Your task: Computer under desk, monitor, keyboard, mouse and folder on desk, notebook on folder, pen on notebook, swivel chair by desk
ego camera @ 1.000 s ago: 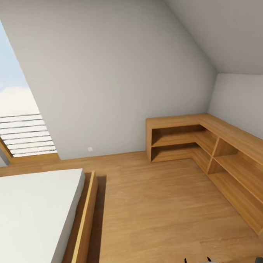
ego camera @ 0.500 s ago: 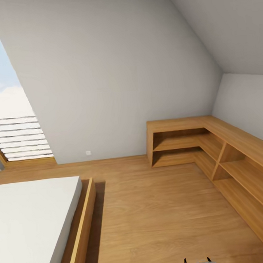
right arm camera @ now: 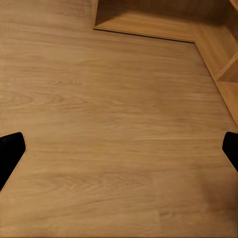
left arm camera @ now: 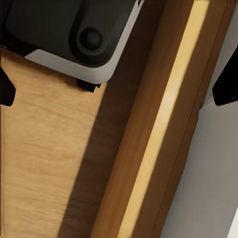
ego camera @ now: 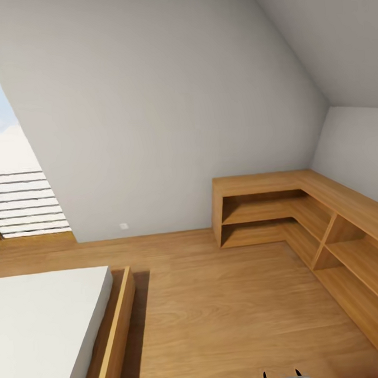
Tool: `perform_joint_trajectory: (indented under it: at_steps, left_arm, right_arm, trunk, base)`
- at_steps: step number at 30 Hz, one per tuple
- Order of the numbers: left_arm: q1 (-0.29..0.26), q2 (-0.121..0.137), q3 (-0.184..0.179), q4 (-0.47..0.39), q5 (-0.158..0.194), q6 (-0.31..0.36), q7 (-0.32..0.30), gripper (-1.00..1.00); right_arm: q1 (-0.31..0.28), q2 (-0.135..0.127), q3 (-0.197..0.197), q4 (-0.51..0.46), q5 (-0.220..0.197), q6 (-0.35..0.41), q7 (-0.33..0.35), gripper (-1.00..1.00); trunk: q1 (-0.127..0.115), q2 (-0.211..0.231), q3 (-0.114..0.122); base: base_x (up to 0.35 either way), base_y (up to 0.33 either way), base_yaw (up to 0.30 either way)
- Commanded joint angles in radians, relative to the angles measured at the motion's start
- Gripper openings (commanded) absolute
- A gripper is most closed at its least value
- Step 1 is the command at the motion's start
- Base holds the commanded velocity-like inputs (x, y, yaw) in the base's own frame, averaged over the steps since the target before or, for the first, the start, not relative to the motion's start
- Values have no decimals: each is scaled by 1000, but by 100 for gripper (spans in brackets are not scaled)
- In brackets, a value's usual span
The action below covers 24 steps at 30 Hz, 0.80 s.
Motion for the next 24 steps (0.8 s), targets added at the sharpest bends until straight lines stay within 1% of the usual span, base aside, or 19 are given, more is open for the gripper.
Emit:
perform_joint_trajectory:
  at_steps: [1, 5, 9, 17, 24]
  left_arm:
    - [0, 1, -9, -3, 7, -2, 7, 100]
    - [0, 1, -9, -3, 8, -2, 7, 100]
    - [0, 1, -9, -3, 7, -2, 7, 100]
    - [0, 1, -10, -3, 7, -3, 7, 100]
    - [0, 1, -10, -4, 7, -2, 7, 100]
  right_arm:
    - [-1, 0, 8, 1, -4, -1, -1, 100]
    - [-1, -1, 8, 1, -4, -1, 23, 100]
    - [-1, -1, 7, 2, -4, -1, 30, 100]
    - [-1, -1, 7, 2, -4, -1, 32, 100]
    - [-1, -2, 7, 2, -4, -1, 32, 100]
  trunk:
    - [1, -1, -1]
    - [1, -1, -1]
    - [1, -1, -1]
    - [1, -1, 2]
    - [1, -1, 4]
  base:
    - [326, 0, 0]
    - [326, 0, -14]
    - [326, 0, -143]
    - [326, 0, -233]
    - [326, 0, -274]
